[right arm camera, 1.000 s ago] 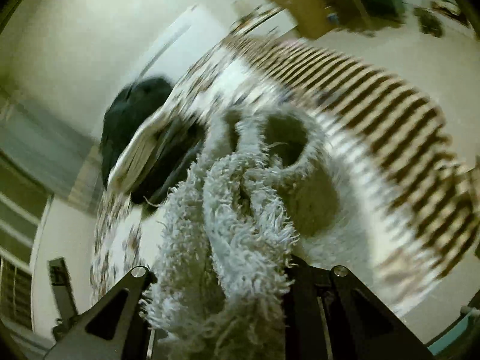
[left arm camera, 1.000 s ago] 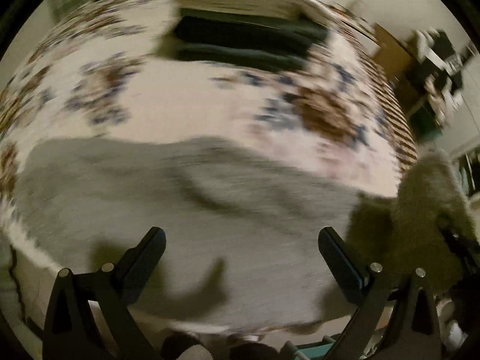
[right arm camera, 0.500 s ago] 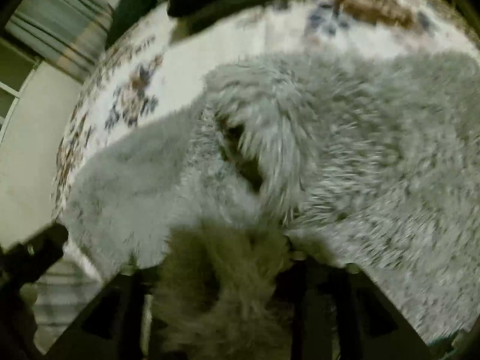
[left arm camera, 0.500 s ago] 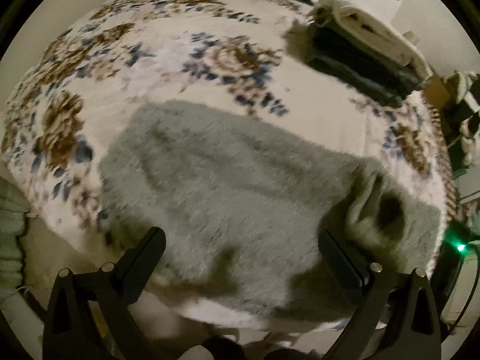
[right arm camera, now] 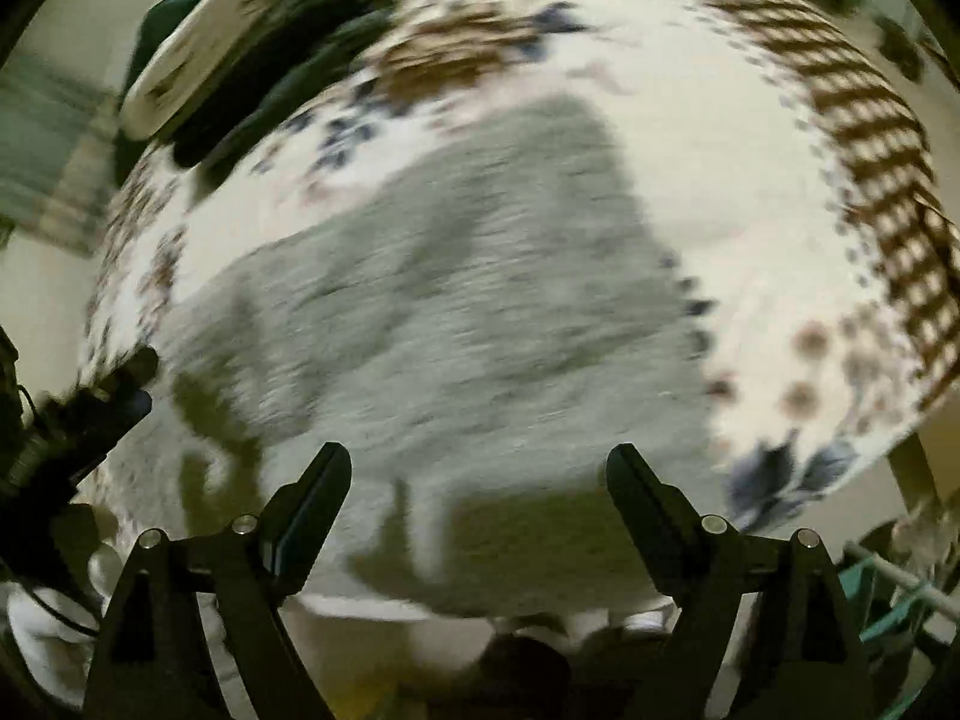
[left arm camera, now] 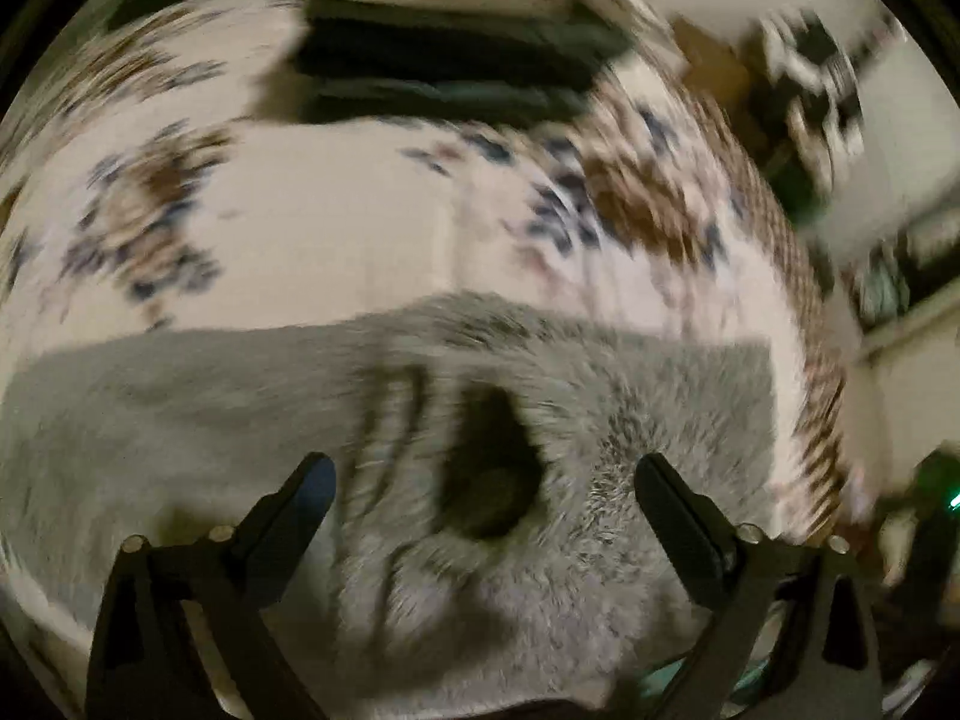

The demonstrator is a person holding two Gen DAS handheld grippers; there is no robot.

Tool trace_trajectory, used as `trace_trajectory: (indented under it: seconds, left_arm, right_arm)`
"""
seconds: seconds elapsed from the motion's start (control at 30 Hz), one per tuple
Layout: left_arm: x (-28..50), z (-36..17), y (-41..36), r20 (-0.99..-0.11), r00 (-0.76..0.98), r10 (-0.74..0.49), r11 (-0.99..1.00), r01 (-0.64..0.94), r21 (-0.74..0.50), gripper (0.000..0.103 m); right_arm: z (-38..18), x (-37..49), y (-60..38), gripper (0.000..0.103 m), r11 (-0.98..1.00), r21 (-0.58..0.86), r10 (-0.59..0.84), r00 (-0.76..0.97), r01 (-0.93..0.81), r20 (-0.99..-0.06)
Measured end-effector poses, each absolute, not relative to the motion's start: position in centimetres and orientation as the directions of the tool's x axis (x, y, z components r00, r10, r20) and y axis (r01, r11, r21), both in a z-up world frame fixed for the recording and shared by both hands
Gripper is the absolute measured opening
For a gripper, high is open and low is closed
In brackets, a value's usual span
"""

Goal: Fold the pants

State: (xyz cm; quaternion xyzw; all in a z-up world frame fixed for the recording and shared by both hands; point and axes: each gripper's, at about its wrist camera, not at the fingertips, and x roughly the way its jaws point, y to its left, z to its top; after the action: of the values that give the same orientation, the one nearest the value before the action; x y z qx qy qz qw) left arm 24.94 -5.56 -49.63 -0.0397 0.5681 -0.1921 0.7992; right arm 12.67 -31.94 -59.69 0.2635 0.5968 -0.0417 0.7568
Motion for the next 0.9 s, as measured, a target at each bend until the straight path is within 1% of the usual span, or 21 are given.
trace_trajectory:
  seconds: [0.03,0.07,0.1,0.13,0.27,0.3,0.37,0.4,0.43,0.5,0.57,0.6,0.63,0.77,0.8,0.83,0.87,0.9]
  left_arm:
    - [25.1,-50.4,-6.2,-0.887,0.266,-0.377,0.907,0.298,-0.297,0.029]
    - [25.3,-51.0,-6.5,-0.892,0.240,-0.384,0.900,0.312,-0.304,0.004]
    - [25.6,-51.6,-6.3,-0.888,0.194,-0.417,0.885,0.308,-0.349,0.003]
    - [25.8,-51.4,-5.5,-0.874,0.204,-0.441,0.882,0.282,-0.379,0.003]
    - [27.3,-51.8,-0.3,-0.873,0.239,-0.425,0.905,0.117,-0.409,0.003]
    - [27.4,-52.0,0.4,-0.872,0.232,-0.430,0.903,0.092,-0.421,0.005]
    - [27.5,-52.2,1.7,-0.842,0.206,-0.498,0.863,0.029,-0.504,0.008]
    - [27.3,-52.0,2.2,-0.827,0.192,-0.528,0.842,-0.005,-0.539,0.015]
    - [26.9,-51.8,2.6,-0.821,0.185,-0.541,0.831,-0.037,-0.556,0.026]
    - [25.7,-50.6,3.3,-0.784,0.213,-0.583,0.794,-0.058,-0.606,0.028]
    - [23.9,-49.7,4.0,-0.779,0.242,-0.578,0.789,-0.079,-0.610,0.043]
    - [23.1,-49.6,4.2,-0.780,0.244,-0.576,0.788,-0.088,-0.609,0.059]
    - [22.3,-49.9,4.1,-0.782,0.230,-0.579,0.786,-0.097,-0.610,0.064]
    - [20.9,-53.4,2.3,-0.834,0.144,-0.532,0.831,-0.098,-0.547,0.063]
    - [20.6,-54.3,1.6,-0.847,0.132,-0.516,0.846,-0.078,-0.527,0.058]
    - [20.3,-54.7,1.1,-0.848,0.136,-0.512,0.851,-0.053,-0.523,0.021]
    - [20.0,-54.9,1.0,-0.851,0.140,-0.506,0.856,-0.037,-0.516,0.003]
    - [19.5,-54.9,0.7,-0.860,0.145,-0.489,0.868,-0.015,-0.496,0.004]
  right_arm:
    - [-59.8,12.8,-32.8,0.089,0.856,0.340,0.239,0.284,0.391,-0.928]
    - [-60.1,12.9,-33.5,0.089,0.853,0.330,0.226,0.282,0.405,-0.932]
    - [-60.3,12.6,-34.2,0.089,0.848,0.326,0.221,0.281,0.417,-0.934]
    - [-60.5,12.9,-34.6,0.089,0.843,0.324,0.217,0.281,0.430,-0.935]
    - [-61.0,12.8,-35.6,0.089,0.834,0.331,0.221,0.283,0.442,-0.933]
    - [-61.2,12.8,-35.6,0.089,0.831,0.334,0.226,0.279,0.444,-0.933]
    - [-61.2,12.7,-35.4,0.089,0.820,0.343,0.241,0.268,0.459,-0.933]
    - [-61.2,12.6,-35.7,0.089,0.809,0.355,0.251,0.271,0.468,-0.929]
    - [-61.0,12.3,-35.8,0.089,0.799,0.366,0.260,0.274,0.477,-0.926]
    - [-60.6,11.4,-36.1,0.089,0.783,0.383,0.279,0.274,0.491,-0.920]
    - [-60.6,10.5,-36.5,0.089,0.763,0.399,0.303,0.264,0.509,-0.916]
    - [-60.7,10.2,-36.5,0.089,0.755,0.405,0.315,0.256,0.515,-0.914]
    - [-60.9,9.9,-36.5,0.089,0.750,0.411,0.327,0.250,0.518,-0.911]
    - [-62.0,9.3,-35.8,0.089,0.737,0.429,0.369,0.221,0.522,-0.903]
    - [-62.2,9.2,-35.5,0.089,0.742,0.423,0.367,0.213,0.520,-0.905]
    - [-62.4,9.2,-35.3,0.089,0.745,0.421,0.367,0.209,0.518,-0.907]
    - [-62.5,9.2,-35.1,0.089,0.747,0.418,0.365,0.206,0.517,-0.908]
    - [-62.6,9.2,-35.0,0.089,0.750,0.414,0.361,0.205,0.516,-0.910]
